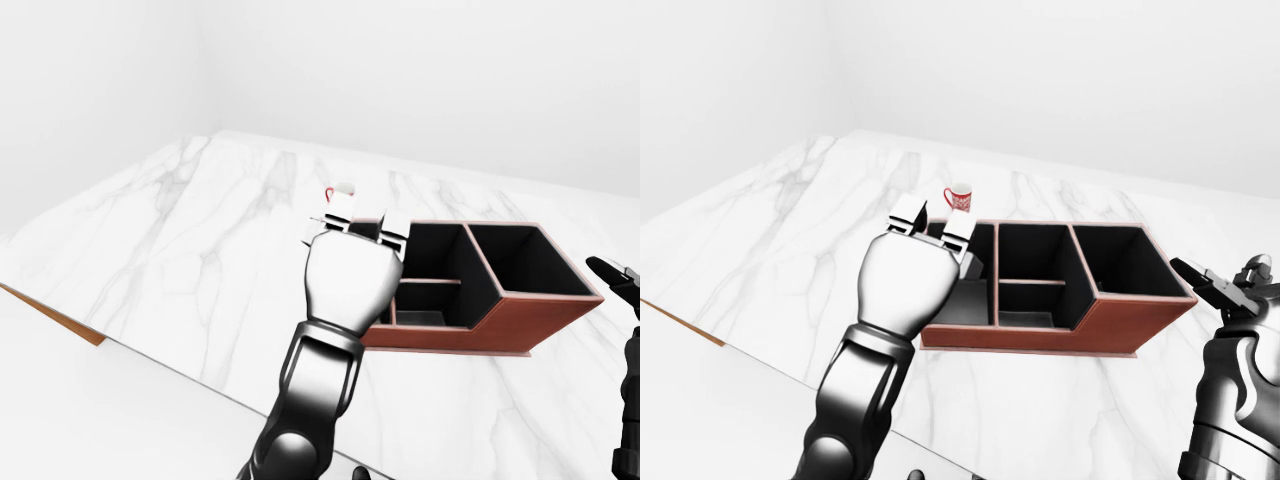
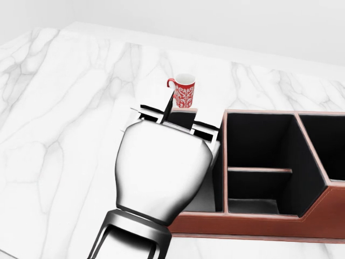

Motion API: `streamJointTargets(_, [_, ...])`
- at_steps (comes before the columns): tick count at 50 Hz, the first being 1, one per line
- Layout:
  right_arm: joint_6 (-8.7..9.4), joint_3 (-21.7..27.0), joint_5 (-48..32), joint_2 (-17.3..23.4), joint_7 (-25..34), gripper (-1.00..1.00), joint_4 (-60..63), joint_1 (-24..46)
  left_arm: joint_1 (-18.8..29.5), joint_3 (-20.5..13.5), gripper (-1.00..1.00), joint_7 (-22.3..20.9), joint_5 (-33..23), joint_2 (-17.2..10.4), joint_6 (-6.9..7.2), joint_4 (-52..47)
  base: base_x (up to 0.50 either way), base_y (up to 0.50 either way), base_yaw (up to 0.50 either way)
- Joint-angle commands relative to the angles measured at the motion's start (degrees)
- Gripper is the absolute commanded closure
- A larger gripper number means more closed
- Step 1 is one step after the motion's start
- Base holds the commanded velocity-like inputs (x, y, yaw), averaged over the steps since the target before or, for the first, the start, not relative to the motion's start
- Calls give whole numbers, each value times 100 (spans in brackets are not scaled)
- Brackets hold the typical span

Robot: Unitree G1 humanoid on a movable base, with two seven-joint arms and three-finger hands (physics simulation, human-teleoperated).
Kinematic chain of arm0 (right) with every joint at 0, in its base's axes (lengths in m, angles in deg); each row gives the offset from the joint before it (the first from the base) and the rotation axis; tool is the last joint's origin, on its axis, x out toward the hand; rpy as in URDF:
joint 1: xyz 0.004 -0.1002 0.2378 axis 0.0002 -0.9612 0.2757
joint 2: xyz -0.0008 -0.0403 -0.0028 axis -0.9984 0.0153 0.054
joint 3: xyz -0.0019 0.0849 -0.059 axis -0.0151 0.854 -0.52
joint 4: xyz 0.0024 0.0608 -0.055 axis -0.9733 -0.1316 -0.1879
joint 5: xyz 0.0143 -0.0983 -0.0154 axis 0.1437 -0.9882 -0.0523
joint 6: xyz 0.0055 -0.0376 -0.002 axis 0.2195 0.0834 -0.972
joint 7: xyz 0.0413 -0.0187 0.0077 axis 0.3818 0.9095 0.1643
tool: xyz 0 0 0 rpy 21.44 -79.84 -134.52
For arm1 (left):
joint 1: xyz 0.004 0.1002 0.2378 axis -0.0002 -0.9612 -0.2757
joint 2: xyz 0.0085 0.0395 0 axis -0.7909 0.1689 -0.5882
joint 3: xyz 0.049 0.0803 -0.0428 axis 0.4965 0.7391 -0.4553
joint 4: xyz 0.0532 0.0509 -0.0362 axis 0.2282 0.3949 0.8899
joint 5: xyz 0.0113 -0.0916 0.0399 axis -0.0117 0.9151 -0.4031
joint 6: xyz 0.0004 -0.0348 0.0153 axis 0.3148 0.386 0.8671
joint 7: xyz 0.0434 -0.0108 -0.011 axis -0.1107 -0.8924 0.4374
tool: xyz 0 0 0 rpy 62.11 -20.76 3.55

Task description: Pick up the book and place it in the left compartment of the caddy.

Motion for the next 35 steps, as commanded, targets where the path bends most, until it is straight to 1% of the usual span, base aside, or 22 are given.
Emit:
streamJointTargets(1, [4,1,-18,1,1,-100,2,-1,-336,-50,100,561,-207,256,0,41,0,0,0])
streamJointTargets(3, [7,2,-19,1,0,-100,3,-2,-377,-55,100,603,-207,272,0,73,0,0,0])
streamJointTargets(5, [8,2,-21,0,-2,-100,4,-2,-448,-117,100,696,-205,357,0,132,0,0,0])
streamJointTargets(7, [12,2,-23,1,-1,-100,5,-2,-485,-148,100,734,-207,330,0,223,0,0,0])
streamJointTargets(13, [21,5,-23,-1,-8,-100,8,-3,-406,-220,100,815,-162,469,0,399,0,0,0])
streamJointTargets(21, [28,6,-24,-1,-12,-100,10,-3,-366,-264,100,943,-92,495,0,591,0,0,0])
streamJointTargets(27, [28,6,-25,-1,-12,-100,10,-4,-383,-220,100,1022,-89,493,0,740,0,0,0])
streamJointTargets(31, [29,6,-28,-1,-13,-100,11,-4,-390,-130,100,1101,-137,513,0,797,0,0,0])
streamJointTargets(35, [26,7,-27,-2,-14,-100,10,-3,-384,-210,100,1130,-144,479,0,923,0,0,0])
